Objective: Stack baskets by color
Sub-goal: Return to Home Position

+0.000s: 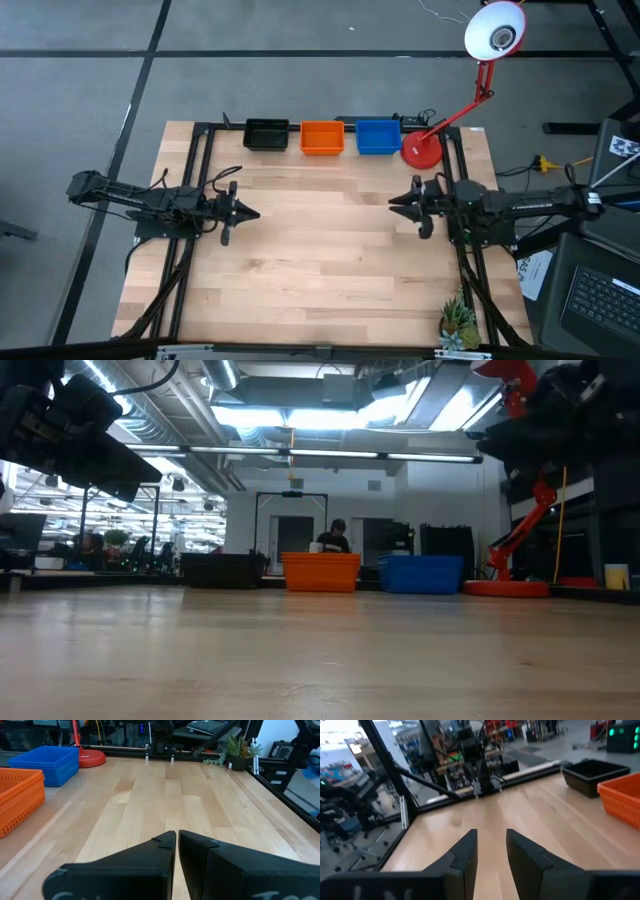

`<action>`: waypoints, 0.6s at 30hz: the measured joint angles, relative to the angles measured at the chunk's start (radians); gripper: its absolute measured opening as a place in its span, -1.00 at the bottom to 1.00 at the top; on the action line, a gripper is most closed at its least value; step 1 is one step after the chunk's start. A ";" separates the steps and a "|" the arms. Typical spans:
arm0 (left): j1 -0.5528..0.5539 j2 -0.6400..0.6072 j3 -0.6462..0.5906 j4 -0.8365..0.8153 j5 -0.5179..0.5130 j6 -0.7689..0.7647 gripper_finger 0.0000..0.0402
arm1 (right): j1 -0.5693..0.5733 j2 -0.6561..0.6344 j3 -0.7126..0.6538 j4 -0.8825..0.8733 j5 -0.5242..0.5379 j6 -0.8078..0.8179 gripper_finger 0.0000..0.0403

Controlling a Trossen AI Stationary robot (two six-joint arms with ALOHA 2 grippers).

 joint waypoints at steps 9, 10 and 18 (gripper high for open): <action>0.000 0.000 0.000 0.000 0.000 0.000 -0.93 | -0.001 -0.184 -0.040 -0.031 -0.001 -0.002 -0.49; 0.000 0.000 0.000 0.000 0.000 0.000 -0.93 | -0.001 -0.196 -0.041 -0.035 -0.001 -0.002 -0.49; 0.000 0.000 0.000 0.000 0.000 0.000 -0.93 | -0.001 -0.284 -0.042 -0.034 -0.014 -0.014 -0.49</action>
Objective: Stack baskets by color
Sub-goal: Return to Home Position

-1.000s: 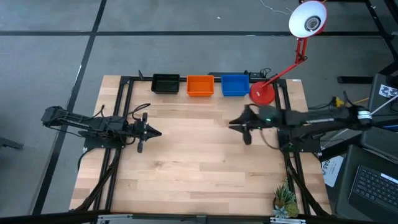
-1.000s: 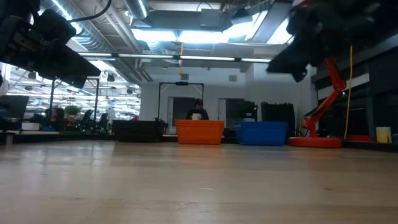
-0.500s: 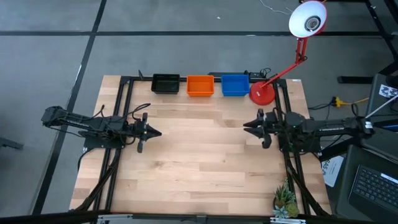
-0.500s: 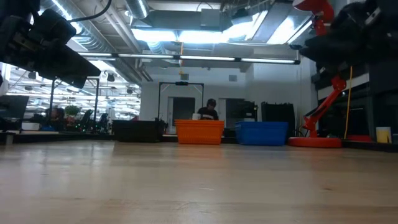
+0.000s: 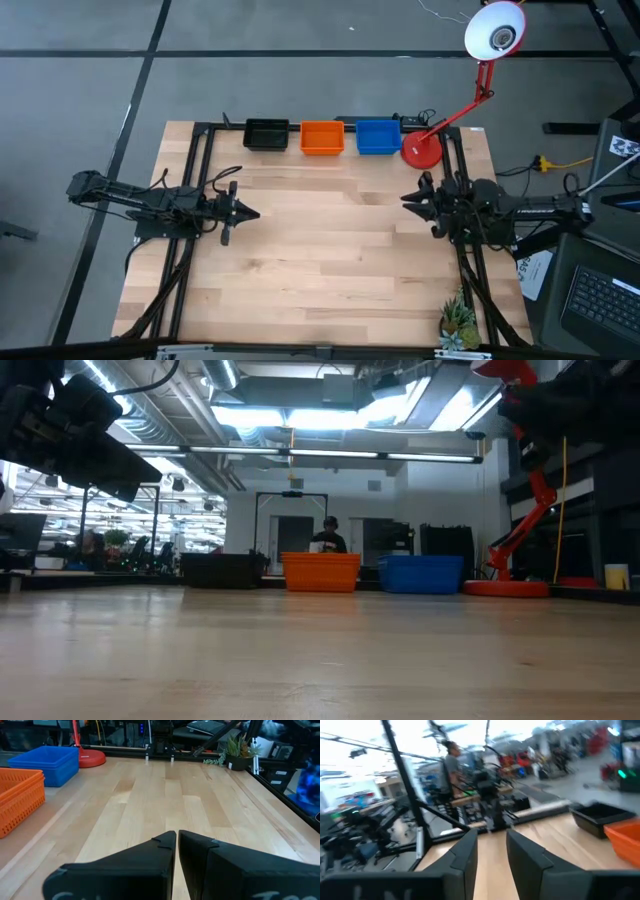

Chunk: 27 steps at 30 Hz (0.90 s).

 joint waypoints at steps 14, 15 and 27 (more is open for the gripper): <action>0.000 0.001 0.000 0.000 0.000 0.000 -0.93 | -0.072 -0.155 -0.066 -0.003 -0.085 -0.042 -0.49; 0.000 0.001 0.000 0.000 0.000 0.000 -0.93 | -0.076 -0.166 -0.066 0.000 -0.085 -0.041 -0.49; 0.000 0.001 0.000 0.000 0.000 0.000 -0.93 | -0.085 -0.230 -0.066 0.010 -0.084 -0.042 -0.49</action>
